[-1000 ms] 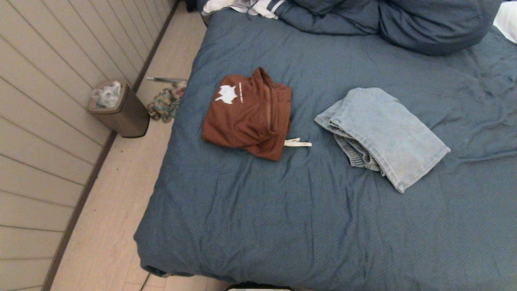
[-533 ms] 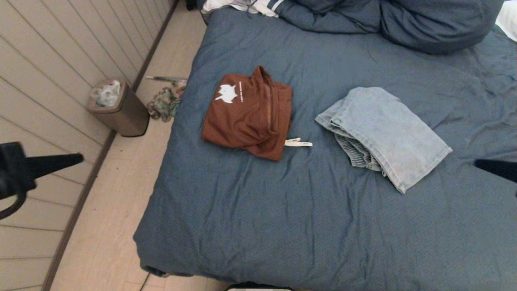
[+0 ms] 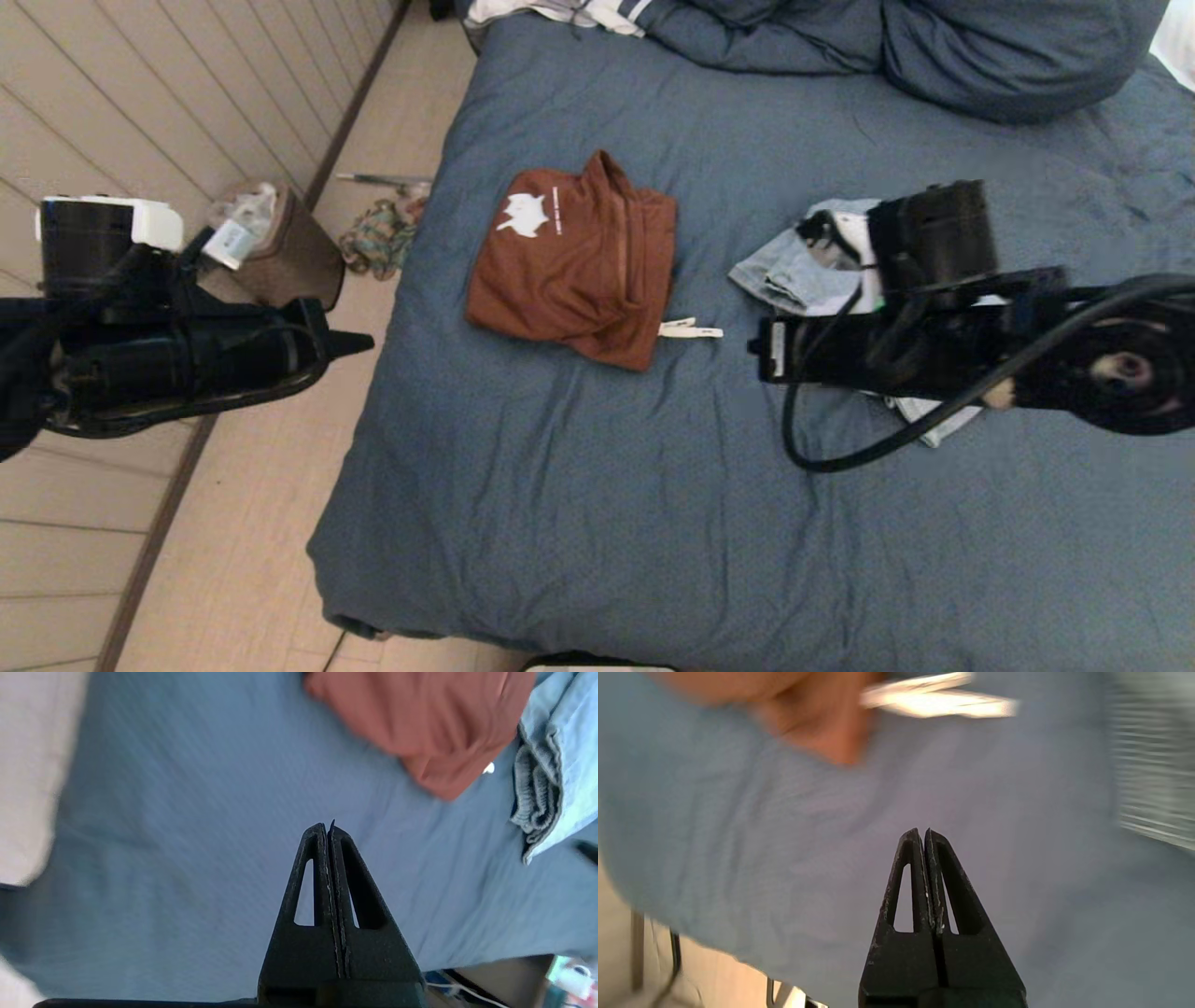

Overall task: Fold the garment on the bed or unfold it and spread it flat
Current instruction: Unford the brown shorts

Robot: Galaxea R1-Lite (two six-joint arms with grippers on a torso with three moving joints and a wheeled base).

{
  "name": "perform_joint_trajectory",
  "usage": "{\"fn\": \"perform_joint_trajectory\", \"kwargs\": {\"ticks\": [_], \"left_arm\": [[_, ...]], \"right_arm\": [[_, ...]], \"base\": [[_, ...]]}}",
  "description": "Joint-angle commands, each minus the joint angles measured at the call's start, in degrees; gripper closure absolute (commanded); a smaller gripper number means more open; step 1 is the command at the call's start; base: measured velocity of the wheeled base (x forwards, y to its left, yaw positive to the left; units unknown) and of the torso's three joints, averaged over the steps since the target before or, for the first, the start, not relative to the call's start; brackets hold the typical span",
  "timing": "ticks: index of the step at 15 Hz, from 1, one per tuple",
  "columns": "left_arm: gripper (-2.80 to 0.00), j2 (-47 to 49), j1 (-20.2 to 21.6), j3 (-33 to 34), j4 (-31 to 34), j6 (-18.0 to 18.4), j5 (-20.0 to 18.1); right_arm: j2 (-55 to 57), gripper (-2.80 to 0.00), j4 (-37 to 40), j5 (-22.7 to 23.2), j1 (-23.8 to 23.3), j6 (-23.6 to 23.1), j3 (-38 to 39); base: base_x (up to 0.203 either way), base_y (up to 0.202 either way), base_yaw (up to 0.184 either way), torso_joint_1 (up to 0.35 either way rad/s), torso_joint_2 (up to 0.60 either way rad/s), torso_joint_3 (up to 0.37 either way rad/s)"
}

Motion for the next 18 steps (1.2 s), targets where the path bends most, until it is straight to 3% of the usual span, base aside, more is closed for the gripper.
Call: {"fn": "perform_joint_trajectory", "kwargs": {"ticks": [1,2,7,13,18], "left_arm": [[0.0,0.83,-2.62,4.44,-5.95,-2.33,0.33],[0.0,0.13,-3.33,6.02,-7.5,-2.7,0.83],[0.0,-4.92,-5.22,12.51,-10.25,-2.97,0.82],[0.0,-5.71,-5.24,18.09,-21.27,-3.0,0.87],[0.0,-5.24,-6.12,18.63,-21.29,-3.15,0.85]], "right_arm": [[9.44,-1.99,-1.02,-1.79,4.98,-0.07,-3.22],[11.2,-2.8,-1.5,-2.82,5.63,-0.01,-4.66],[18.77,-2.8,-7.5,-4.1,5.81,0.75,-11.16],[28.77,-2.8,-24.16,-16.27,6.48,-1.69,-15.94],[34.49,-2.8,-25.86,-18.66,6.72,-2.72,-22.76]], "base": [[0.0,0.0,0.0,0.0,0.0,0.0],[0.0,0.0,0.0,0.0,0.0,0.0],[0.0,0.0,0.0,0.0,0.0,0.0],[0.0,0.0,0.0,0.0,0.0,0.0],[0.0,0.0,0.0,0.0,0.0,0.0]]}}
